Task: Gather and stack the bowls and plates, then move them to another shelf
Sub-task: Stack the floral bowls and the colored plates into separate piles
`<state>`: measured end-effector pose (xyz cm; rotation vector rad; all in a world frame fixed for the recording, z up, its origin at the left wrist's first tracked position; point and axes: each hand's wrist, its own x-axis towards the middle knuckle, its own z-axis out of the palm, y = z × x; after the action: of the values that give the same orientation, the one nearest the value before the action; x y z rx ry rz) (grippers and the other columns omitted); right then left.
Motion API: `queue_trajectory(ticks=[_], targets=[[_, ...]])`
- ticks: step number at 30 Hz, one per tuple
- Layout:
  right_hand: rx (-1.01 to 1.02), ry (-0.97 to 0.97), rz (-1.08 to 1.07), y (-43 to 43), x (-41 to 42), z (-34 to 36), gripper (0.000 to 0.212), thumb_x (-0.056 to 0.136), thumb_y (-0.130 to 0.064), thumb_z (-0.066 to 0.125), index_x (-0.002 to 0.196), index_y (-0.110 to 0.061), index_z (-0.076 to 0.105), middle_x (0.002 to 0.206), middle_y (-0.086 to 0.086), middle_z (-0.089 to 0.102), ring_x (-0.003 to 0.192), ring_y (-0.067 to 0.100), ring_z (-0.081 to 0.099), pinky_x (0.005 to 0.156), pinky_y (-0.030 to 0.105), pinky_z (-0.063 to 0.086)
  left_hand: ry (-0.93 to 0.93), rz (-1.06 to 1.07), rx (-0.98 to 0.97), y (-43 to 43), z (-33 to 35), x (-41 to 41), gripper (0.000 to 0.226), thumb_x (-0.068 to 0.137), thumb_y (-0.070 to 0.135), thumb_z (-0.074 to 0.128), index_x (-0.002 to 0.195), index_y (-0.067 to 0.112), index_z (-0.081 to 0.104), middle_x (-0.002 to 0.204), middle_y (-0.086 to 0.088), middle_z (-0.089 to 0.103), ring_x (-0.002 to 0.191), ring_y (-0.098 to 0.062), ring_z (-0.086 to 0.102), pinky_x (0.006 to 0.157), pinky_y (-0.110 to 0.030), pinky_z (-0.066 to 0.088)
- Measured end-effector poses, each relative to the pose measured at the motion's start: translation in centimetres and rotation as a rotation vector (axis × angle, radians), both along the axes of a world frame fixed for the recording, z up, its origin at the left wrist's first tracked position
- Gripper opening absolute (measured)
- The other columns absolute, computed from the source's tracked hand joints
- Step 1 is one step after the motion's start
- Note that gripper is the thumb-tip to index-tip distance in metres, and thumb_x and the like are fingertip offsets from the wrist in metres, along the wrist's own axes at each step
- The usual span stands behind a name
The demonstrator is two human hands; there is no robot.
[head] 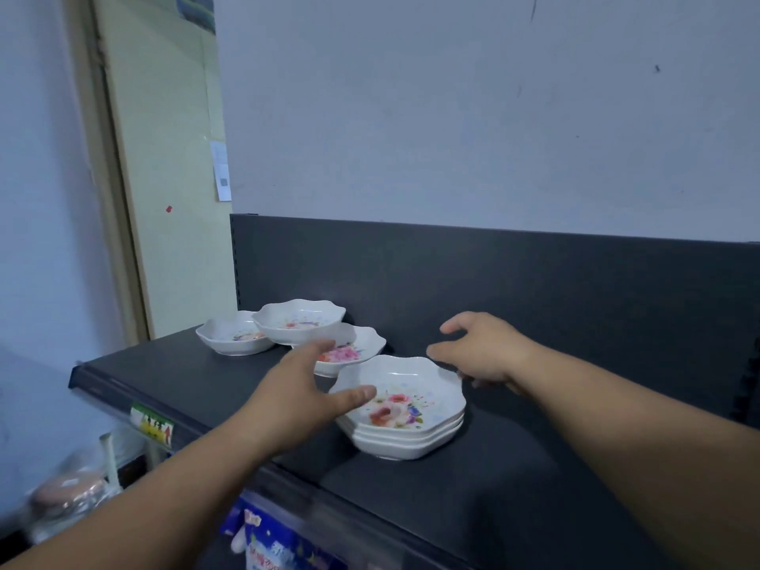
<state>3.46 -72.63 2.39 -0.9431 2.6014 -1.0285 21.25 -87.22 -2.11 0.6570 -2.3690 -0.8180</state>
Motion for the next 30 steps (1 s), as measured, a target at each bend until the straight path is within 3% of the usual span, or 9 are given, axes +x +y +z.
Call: queue_trajectory(ticks=[3, 5, 10, 14, 18, 21, 25, 27, 30], targets=[[-0.042, 0.0, 0.059, -1.8, 0.7, 0.5, 0.052, 0.078, -0.042, 0.071, 0.126, -0.027, 0.06, 0.12, -0.003, 0.061, 0.106, 0.018, 0.062, 0.093, 0.034, 0.053, 0.052, 0.068, -0.036, -2.5, 0.5, 0.7, 0.081, 0.071, 0.051, 0.076, 0.14, 0.027, 0.041, 0.145, 0.007, 0.045, 0.129, -0.011, 0.044, 0.095, -0.022, 0.034], [-0.017, 0.034, 0.095, -3.5, 1.3, 0.7, 0.051, 0.079, -0.044, 0.071, 0.127, -0.028, 0.06, 0.123, -0.005, 0.059, 0.11, 0.016, 0.06, 0.098, 0.034, 0.05, 0.062, 0.107, -0.095, -4.6, 0.9, 1.0, 0.078, 0.073, 0.049, 0.075, 0.139, 0.025, 0.042, 0.144, 0.006, 0.045, 0.129, -0.011, 0.043, 0.095, -0.021, 0.033], [0.087, 0.176, 0.139, -9.2, 3.1, 1.4, 0.053, 0.084, -0.044, 0.065, 0.134, -0.028, 0.054, 0.129, -0.006, 0.058, 0.115, 0.015, 0.057, 0.099, 0.031, 0.047, -0.016, 0.152, -0.234, -11.0, 1.4, 1.0, 0.077, 0.077, 0.052, 0.069, 0.141, 0.025, 0.038, 0.147, 0.007, 0.039, 0.133, -0.012, 0.038, 0.102, -0.026, 0.033], [0.21, 0.276, 0.115, -14.6, 3.5, 1.2, 0.057, 0.083, -0.05, 0.063, 0.136, -0.032, 0.05, 0.131, -0.005, 0.056, 0.113, 0.017, 0.056, 0.092, 0.03, 0.049, -0.141, 0.093, -0.341, -16.3, 1.5, 0.2, 0.084, 0.073, 0.063, 0.065, 0.143, 0.026, 0.036, 0.148, 0.005, 0.035, 0.133, -0.014, 0.038, 0.108, -0.029, 0.034], [0.312, 0.3, 0.057, -19.5, 2.8, 0.5, 0.073, 0.083, -0.062, 0.057, 0.144, -0.028, 0.039, 0.143, 0.004, 0.045, 0.127, 0.022, 0.046, 0.1, 0.035, 0.043, -0.264, 0.008, -0.36, -20.4, 1.6, -0.8, 0.096, 0.067, 0.073, 0.063, 0.146, 0.032, 0.027, 0.153, 0.008, 0.028, 0.137, -0.015, 0.035, 0.11, -0.032, 0.033], [0.334, 0.233, -0.014, -22.3, 2.4, 0.0, 0.079, 0.083, -0.065, 0.056, 0.147, -0.022, 0.036, 0.142, 0.007, 0.047, 0.123, 0.025, 0.051, 0.099, 0.035, 0.045, -0.297, -0.047, -0.335, -22.8, 0.9, -1.4, 0.1, 0.066, 0.074, 0.061, 0.148, 0.032, 0.022, 0.154, 0.011, 0.025, 0.139, -0.011, 0.032, 0.111, -0.029, 0.032], [0.306, 0.067, -0.116, -24.6, 2.3, -0.6, 0.051, 0.089, -0.036, 0.059, 0.134, -0.013, 0.048, 0.112, 0.007, 0.062, 0.096, 0.025, 0.069, 0.087, 0.038, 0.057, -0.29, -0.061, -0.353, -24.8, -0.2, -1.9, 0.096, 0.071, 0.071, 0.06, 0.149, 0.031, 0.021, 0.153, 0.012, 0.029, 0.137, -0.009, 0.033, 0.109, -0.027, 0.033], [0.249, -0.001, -0.176, -25.4, 2.0, -1.2, 0.043, 0.085, -0.016, 0.055, 0.127, -0.008, 0.055, 0.113, 0.011, 0.064, 0.094, 0.027, 0.071, 0.086, 0.041, 0.059, -0.287, -0.068, -0.348, -25.3, -0.5, -2.1, 0.094, 0.073, 0.07, 0.059, 0.149, 0.031, 0.021, 0.151, 0.012, 0.033, 0.134, -0.009, 0.037, 0.107, -0.027, 0.036], [0.148, -0.079, -0.228, -26.0, 1.4, -2.1, 0.043, 0.08, -0.003, 0.052, 0.123, -0.001, 0.06, 0.105, 0.016, 0.066, 0.096, 0.032, 0.071, 0.086, 0.044, 0.056, -0.282, -0.077, -0.337, -25.6, -0.9, -2.6, 0.092, 0.075, 0.067, 0.059, 0.149, 0.03, 0.019, 0.15, 0.011, 0.036, 0.131, -0.01, 0.042, 0.105, -0.027, 0.037]])
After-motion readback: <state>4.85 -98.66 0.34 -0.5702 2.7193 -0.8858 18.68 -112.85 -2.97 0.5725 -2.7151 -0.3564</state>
